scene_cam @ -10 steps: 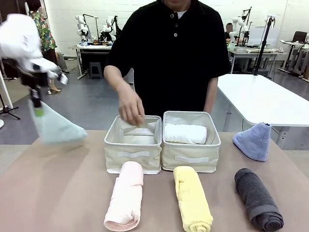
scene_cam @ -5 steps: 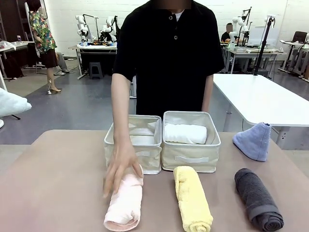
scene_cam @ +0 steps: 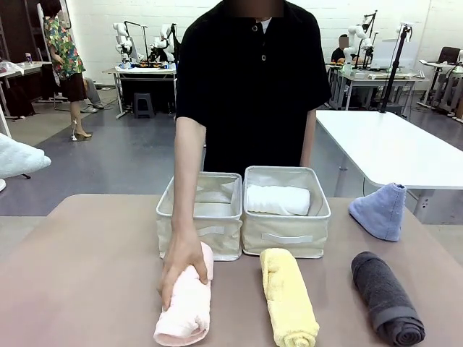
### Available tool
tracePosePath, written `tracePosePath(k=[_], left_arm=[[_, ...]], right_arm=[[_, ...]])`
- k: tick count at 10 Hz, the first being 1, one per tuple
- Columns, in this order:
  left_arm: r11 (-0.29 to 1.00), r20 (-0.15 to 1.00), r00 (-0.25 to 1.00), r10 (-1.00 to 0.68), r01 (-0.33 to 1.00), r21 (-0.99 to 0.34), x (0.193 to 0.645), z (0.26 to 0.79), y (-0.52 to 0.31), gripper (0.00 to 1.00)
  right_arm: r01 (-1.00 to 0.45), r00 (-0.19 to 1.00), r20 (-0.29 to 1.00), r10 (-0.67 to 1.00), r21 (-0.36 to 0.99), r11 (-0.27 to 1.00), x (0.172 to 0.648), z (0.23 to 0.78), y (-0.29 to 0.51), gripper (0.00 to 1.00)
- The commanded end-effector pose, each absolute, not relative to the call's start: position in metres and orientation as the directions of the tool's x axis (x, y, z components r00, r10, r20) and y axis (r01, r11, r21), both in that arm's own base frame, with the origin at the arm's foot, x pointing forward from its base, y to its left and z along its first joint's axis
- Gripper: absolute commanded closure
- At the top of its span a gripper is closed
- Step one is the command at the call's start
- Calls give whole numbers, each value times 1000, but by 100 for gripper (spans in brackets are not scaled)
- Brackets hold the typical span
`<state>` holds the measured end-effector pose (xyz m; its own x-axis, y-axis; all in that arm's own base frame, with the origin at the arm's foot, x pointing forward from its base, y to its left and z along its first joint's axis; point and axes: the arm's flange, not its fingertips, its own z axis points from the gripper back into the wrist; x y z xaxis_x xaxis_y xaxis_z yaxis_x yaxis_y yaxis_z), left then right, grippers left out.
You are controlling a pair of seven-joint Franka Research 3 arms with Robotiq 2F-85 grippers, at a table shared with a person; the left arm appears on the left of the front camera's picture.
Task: Sort the towels based on their folding style.
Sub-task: Pick up one triangle-folded towel and place it in the left Fabric basket.
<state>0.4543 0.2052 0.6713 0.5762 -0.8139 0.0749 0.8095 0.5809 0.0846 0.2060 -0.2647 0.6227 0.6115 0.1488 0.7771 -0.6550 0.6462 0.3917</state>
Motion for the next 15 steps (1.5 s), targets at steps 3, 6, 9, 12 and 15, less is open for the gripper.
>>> tracePosePath(k=[3,6,9,12,15], left_arm=[[564,63,561,-826,821,90,451,677,206,100],[564,63,561,-826,821,90,451,677,206,100],[495,147,483,-863,867,59,439,696,165,83],[168,112,155,-982,978,125,383,746,71,83],[26,64,23,-998,998,52,377,752,-19,83]], right_arm=[[-670,590,796,136,388,633,206,626,-265,0],[-670,590,796,136,388,633,206,626,-265,0],[-670,590,796,136,388,633,206,626,-265,0],[-670,590,796,136,388,633,206,626,-265,0],[-670,590,796,136,388,633,206,626,-265,0]])
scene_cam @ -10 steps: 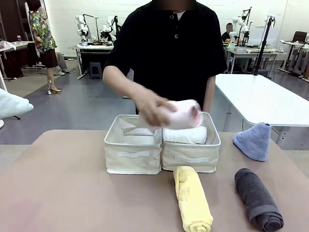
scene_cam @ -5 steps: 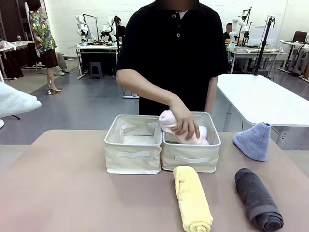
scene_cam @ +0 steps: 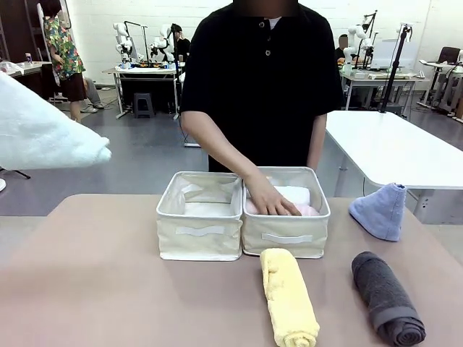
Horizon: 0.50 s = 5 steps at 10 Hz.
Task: Sort the towels based on their folding style.
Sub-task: Pick up one triangle-folded towel and place it in the left Fabric basket.
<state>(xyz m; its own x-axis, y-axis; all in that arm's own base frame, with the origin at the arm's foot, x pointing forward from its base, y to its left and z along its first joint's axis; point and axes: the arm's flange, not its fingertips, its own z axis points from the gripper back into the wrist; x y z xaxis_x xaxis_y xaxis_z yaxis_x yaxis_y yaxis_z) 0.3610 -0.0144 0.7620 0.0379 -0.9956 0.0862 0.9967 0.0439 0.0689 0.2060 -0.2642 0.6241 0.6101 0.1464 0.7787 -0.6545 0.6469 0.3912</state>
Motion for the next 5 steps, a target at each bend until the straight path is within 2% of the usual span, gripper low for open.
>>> tracePosePath(k=[1,3,5], left_arm=[[3,68,1,-998,1000,20,381,747,-51,83],[6,84,7,-996,1000,-1,393,730,-107,83],[16,32,16,-999,1000,16,407,710,-147,83]], right_arm=[[-670,590,796,136,388,633,206,626,-265,0],[-670,590,796,136,388,633,206,626,-265,0],[-670,590,796,136,388,633,206,626,-265,0]])
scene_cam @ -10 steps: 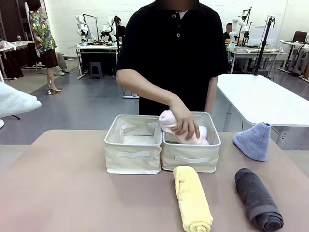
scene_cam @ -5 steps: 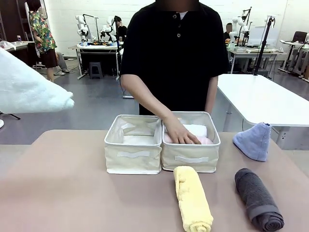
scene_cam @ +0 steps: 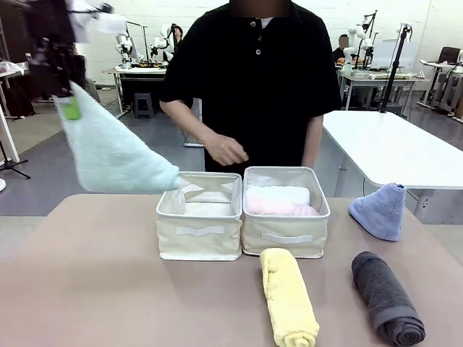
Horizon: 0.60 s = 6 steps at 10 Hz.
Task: Sort the towels based on their folding style.
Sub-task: Pick up one triangle-folded towel and place it in the left Fabric basket.
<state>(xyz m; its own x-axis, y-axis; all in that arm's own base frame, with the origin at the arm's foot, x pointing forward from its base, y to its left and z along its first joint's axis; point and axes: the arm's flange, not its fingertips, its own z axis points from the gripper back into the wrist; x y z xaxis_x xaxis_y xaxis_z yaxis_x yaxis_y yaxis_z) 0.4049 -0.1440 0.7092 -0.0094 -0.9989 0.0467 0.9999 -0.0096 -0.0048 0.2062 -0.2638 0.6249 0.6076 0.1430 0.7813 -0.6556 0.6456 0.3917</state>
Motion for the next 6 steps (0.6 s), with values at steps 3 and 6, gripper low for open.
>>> tracePosePath(k=[3,6], left_arm=[[-12,43,-11,-999,1000,-9,411,702,-155,83],[-12,43,-11,-999,1000,-9,411,702,-155,83]], right_arm=[[-670,590,796,136,388,633,206,626,-265,0],[-670,590,796,136,388,633,206,626,-265,0]])
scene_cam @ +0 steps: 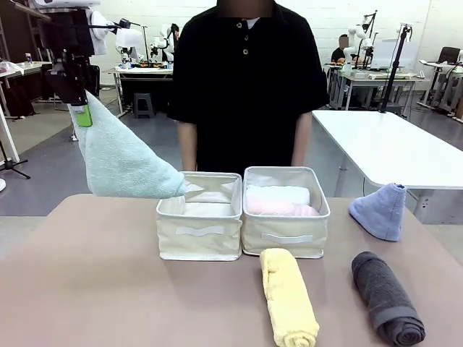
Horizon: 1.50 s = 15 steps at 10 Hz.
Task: Sort the towels based on their folding style.
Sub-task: Pick up one triangle-folded towel and place it in the left Fabric basket.
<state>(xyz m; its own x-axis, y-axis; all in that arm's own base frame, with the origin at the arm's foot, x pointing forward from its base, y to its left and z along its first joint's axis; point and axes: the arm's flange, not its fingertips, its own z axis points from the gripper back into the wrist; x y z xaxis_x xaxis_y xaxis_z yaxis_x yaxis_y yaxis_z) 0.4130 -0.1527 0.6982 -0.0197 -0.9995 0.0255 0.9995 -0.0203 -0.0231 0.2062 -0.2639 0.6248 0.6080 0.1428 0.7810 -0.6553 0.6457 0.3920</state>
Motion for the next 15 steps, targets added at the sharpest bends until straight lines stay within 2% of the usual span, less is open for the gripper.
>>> tracePosePath(k=[1,2,4,6,9,11,15], left_arm=[[-12,43,-11,-999,1000,-9,411,702,-155,83],[-20,26,-20,-999,1000,-23,413,698,-153,83],[-95,14,-95,-995,995,-4,444,700,-196,83],[-161,-88,-156,-984,986,49,463,688,-244,83],[-277,-166,-258,-952,955,102,488,656,-283,83],[-286,-180,-260,-949,948,140,499,638,-294,83],[-225,-178,-196,-964,961,160,521,609,-303,83]], right_arm=[[-670,590,796,136,388,633,206,626,-265,0],[-670,590,796,136,388,633,206,626,-265,0],[-670,590,796,136,388,633,206,626,-265,0],[-670,590,796,136,388,633,206,626,-265,0],[-670,590,796,136,388,633,206,626,-265,0],[-670,590,796,136,388,633,206,626,-265,0],[-670,590,796,136,388,633,206,626,-265,0]])
